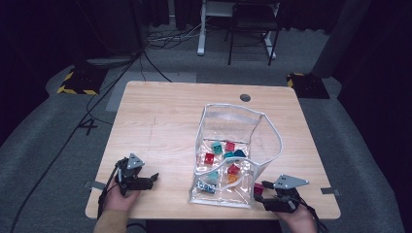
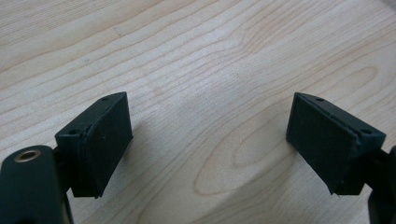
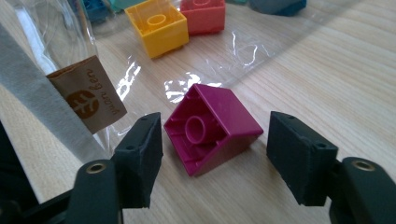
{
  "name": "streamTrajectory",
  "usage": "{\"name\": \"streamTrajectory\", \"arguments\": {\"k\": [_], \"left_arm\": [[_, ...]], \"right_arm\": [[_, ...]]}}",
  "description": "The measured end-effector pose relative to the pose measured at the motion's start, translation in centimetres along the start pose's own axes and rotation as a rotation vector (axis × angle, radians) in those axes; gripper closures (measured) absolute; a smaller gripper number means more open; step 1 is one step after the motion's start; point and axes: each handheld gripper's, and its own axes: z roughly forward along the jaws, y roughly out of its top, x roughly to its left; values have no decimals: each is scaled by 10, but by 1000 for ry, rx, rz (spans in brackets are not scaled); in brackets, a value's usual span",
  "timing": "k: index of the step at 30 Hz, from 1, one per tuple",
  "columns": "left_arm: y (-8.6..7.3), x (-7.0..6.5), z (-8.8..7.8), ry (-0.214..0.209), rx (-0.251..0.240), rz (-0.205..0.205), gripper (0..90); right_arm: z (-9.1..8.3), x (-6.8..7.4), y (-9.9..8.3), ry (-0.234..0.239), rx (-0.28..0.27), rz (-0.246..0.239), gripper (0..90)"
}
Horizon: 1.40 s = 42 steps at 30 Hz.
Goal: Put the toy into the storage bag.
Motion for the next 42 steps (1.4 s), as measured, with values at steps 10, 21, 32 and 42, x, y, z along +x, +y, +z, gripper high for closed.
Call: {"name": "streamTrajectory", "arguments": {"k": [10, 21, 32, 42], "left_arm": [[0, 0, 0, 0, -1, -1, 145], [0, 0, 0, 0, -1, -1, 145], [0, 0, 0, 1, 0, 0, 145], [0, 0, 0, 0, -1, 0, 145]], "right_arm": [[4, 5, 1, -32, -6, -52, 404], [-3, 1, 2, -66, -11, -16, 476], [-19, 1, 8, -82, -38, -16, 571], [-38, -3, 15, -88, -66, 2, 571]]}}
